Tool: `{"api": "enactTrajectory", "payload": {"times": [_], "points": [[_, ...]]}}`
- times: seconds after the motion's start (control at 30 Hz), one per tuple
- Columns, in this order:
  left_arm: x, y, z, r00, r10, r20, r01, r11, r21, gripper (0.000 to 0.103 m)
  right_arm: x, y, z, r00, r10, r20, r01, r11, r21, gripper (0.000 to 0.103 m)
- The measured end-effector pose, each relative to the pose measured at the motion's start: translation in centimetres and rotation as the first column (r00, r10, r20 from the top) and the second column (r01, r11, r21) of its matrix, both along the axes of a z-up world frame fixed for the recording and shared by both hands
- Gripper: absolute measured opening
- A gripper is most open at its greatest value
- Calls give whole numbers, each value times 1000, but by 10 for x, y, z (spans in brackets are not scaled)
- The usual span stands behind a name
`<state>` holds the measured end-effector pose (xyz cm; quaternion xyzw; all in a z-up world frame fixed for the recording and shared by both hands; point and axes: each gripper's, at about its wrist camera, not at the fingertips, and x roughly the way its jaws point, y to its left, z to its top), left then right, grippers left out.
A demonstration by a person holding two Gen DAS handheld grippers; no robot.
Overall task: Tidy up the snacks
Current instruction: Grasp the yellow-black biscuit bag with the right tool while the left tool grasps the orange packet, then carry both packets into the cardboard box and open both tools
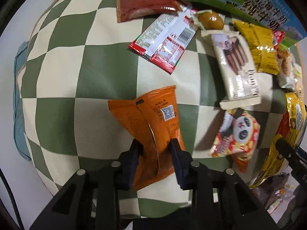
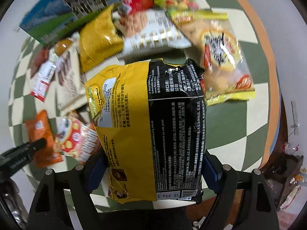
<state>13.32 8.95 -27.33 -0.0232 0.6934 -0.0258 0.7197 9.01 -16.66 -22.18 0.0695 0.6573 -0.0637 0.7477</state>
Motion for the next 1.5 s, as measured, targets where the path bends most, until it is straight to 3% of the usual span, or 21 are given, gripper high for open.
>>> {"api": "enactTrajectory", "payload": {"times": [0.13, 0.23, 0.27, 0.33, 0.4, 0.5, 0.53, 0.57, 0.83, 1.0, 1.17, 1.23, 1.33, 1.5], "points": [[-3, 1, 15, 1000, 28, -1, -28, 999, -23, 27, 3, -6, 30, 999, 22, 39, -24, 999, 42, 87], [8, 4, 4, 997, 63, -39, -64, 998, -26, 31, -1, -11, 45, 997, 42, 58, -46, 996, 72, 87], [11, 6, -5, 993, 84, -76, -88, 995, -42, 36, -6, -5, 47, 997, 45, 60, -49, 996, 73, 87], [17, 7, -27, 979, 125, -159, -136, 989, -65, 63, -1, -8, 47, 997, 57, 59, -61, 995, 75, 87], [20, 2, -43, 975, 136, -176, -145, 989, -41, 69, 5, -11, 50, 997, 59, 52, -63, 994, 84, 87], [20, -11, -41, 982, 132, -139, -127, 991, 40, 68, 7, -16, 42, 998, 61, 32, -64, 993, 102, 87], [18, -13, -36, 985, 131, -113, -126, 991, 48, 54, 19, -17, 47, 998, 66, 25, -68, 992, 102, 87], [16, -16, -31, 988, 123, -98, -118, 991, 55, 51, 19, -17, 45, 997, 72, 20, -73, 992, 104, 87], [13, -25, -5, 987, 138, -87, -134, 990, 47, 47, 21, -29, 33, 996, 88, 20, -90, 986, 143, 87], [-4, -18, 59, 990, 138, -30, -139, 990, -32, 47, 28, -35, 57, 993, 103, 56, -112, 976, 185, 87], [17, -44, 154, 989, 90, 114, -77, 990, -116, 47, 45, -47, 112, 982, 133, 137, -162, 958, 235, 87], [43, -57, 194, 982, 63, 177, -35, 987, -155, 47, 58, -53, 139, 974, 141, 179, -184, 952, 246, 87], [102, -87, 227, 968, 18, 251, 33, 980, -195, 47, 86, -64, 181, 956, 152, 251, -217, 942, 257, 87], [187, -117, 261, 954, -41, 298, 96, 981, -171, 47, 162, -76, 223, 919, 180, 351, -253, 952, 174, 87]]}}
